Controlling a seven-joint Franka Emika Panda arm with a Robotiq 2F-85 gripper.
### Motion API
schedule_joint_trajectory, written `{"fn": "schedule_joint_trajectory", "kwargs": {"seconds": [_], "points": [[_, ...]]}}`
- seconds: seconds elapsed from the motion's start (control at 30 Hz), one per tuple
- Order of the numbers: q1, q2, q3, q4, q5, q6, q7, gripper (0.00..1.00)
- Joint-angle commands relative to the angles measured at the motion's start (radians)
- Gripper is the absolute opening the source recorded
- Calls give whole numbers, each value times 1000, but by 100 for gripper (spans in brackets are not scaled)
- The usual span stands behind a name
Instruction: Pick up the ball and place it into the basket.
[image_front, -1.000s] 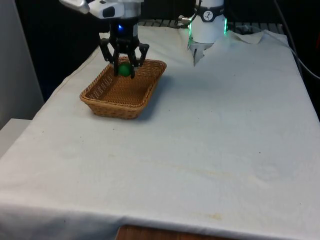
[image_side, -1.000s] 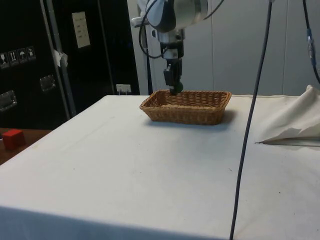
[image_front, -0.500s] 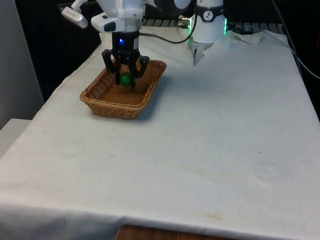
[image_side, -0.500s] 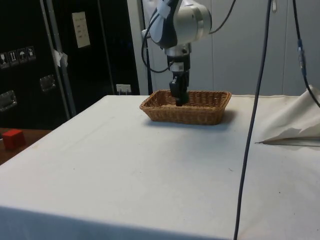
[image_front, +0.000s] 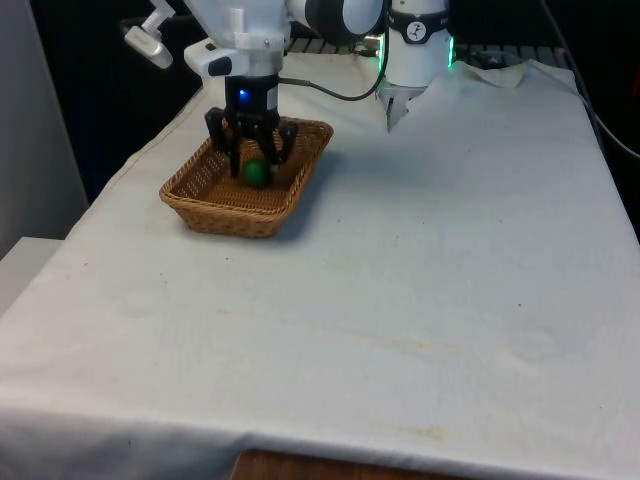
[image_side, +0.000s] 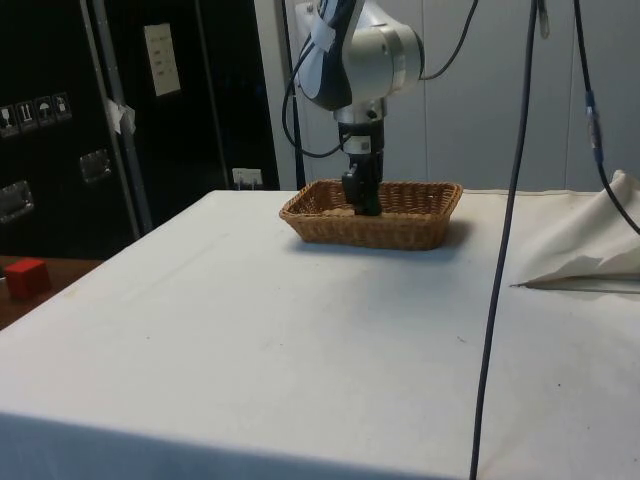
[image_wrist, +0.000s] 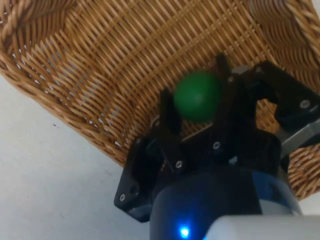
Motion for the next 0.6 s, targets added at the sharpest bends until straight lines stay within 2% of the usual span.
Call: {"fn": "schedule_joint_trajectory", "kwargs": {"seconds": [0.0, 0.07, 0.1, 0.13, 0.17, 0.3, 0.47, 0.57], "points": [[0, -4, 1, -2, 0, 1, -3, 22], [0, -4, 0, -2, -1, 0, -3, 39], [1, -4, 0, -2, -1, -1, -2, 56], [0, 0, 0, 0, 0, -1, 0, 65], [1, -4, -1, -2, -2, -1, -2, 65], [1, -4, -1, -2, -2, -2, -1, 100], [0, -1, 0, 0, -1, -1, 0, 100], [14, -20, -20, -6, -16, -11, 5, 100]]}}
